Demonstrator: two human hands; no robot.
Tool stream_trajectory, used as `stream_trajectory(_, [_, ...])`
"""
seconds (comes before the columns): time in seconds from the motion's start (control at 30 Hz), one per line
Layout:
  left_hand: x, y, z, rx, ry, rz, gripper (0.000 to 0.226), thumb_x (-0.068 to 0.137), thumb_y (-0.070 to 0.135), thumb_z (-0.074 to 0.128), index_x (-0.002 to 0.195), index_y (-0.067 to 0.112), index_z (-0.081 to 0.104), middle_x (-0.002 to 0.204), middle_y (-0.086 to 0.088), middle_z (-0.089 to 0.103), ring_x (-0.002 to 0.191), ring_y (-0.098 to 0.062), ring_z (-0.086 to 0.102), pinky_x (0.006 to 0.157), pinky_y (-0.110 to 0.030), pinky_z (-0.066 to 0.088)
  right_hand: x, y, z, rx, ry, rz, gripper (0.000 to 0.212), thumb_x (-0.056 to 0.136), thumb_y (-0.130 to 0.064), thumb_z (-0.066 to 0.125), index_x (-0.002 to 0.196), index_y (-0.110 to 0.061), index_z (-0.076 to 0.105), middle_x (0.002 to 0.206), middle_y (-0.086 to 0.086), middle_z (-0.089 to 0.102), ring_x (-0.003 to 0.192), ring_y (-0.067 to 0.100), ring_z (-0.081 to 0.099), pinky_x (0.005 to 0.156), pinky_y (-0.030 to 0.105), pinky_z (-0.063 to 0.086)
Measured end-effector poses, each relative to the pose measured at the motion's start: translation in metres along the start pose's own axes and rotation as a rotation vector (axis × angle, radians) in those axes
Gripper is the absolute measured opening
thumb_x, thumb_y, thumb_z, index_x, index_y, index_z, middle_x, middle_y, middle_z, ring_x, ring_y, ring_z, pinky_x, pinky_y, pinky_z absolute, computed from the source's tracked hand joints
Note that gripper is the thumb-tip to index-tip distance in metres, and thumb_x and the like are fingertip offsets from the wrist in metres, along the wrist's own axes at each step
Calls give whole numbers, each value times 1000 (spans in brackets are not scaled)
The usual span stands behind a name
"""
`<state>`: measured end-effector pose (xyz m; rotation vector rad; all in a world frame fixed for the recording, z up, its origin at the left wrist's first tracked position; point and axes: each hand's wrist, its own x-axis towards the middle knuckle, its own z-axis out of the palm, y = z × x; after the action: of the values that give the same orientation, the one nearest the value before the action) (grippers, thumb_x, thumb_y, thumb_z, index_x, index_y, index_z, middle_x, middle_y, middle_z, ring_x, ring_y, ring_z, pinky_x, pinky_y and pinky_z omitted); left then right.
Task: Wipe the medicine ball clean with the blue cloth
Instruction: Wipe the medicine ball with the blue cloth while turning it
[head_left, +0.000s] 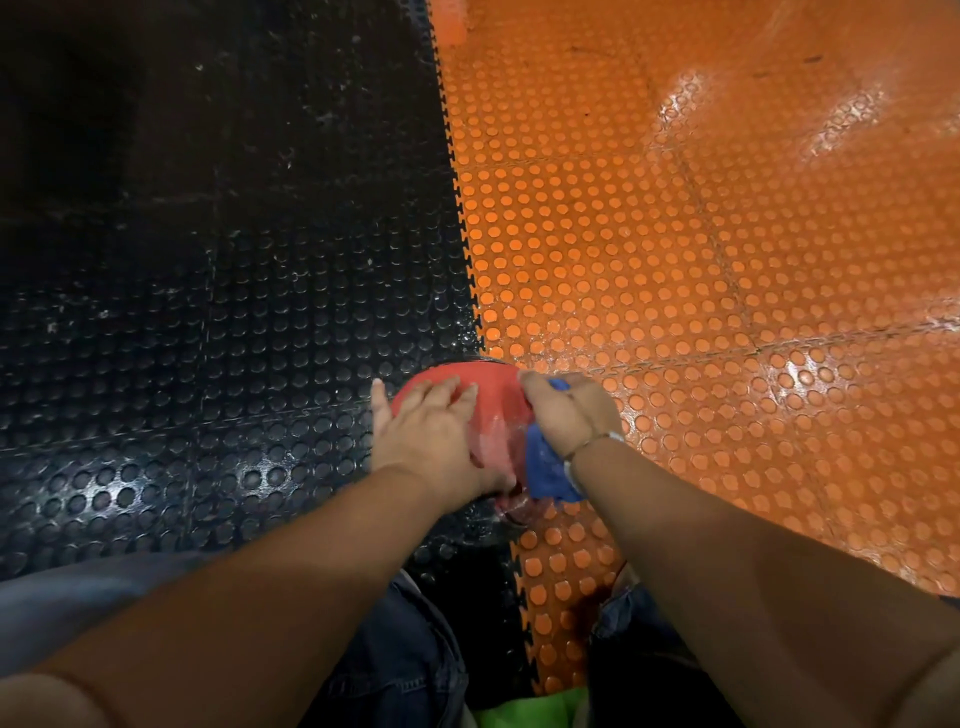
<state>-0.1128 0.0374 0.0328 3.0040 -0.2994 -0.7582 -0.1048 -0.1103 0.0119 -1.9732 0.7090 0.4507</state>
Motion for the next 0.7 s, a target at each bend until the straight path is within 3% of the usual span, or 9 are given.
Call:
stream_trajectory(0.17, [10,-9,2,4,-5,33,107,67,77,59,151,35,9,159,15,9,145,-12,15,109,-57,-19,-8,-7,14,-325,-15,-397,27,86,-47,52,87,-25,68,93,-5,68,80,15,62,72,31,53])
stream_trajectory(0.33, [20,-22,1,-95,-31,43,109,64,79,59,151,39,7,158,20,5,145,-9,12,109,-53,-21,10,-8,-2,-238,-24,-215,27,85,-47,58,102,-29,68,98,-12,67,86,9,58,78,24,48])
stream_trajectory(0.53, [24,-29,2,-179,-23,27,110,61,76,65,149,42,11,156,25,9,144,-6,14,111,-50,-18,0,-6,12,-243,-79,-395,16,74,-44,69,86,-33,72,97,-14,62,92,9,57,84,33,51])
stream_trajectory(0.63, [25,-27,2,-186,-30,32,109,61,76,65,149,42,10,156,24,9,144,-8,13,112,-50,-17,6,-10,4,-203,-21,-296,20,77,-44,67,95,-34,69,101,-18,58,93,8,56,87,31,49])
stream_trajectory(0.7, [27,-25,3,-186,-21,39,108,63,74,65,150,41,11,156,24,9,144,-8,13,112,-49,-16,1,-7,9,-212,29,-292,25,82,-42,62,103,-31,68,108,-12,59,99,12,54,90,32,47])
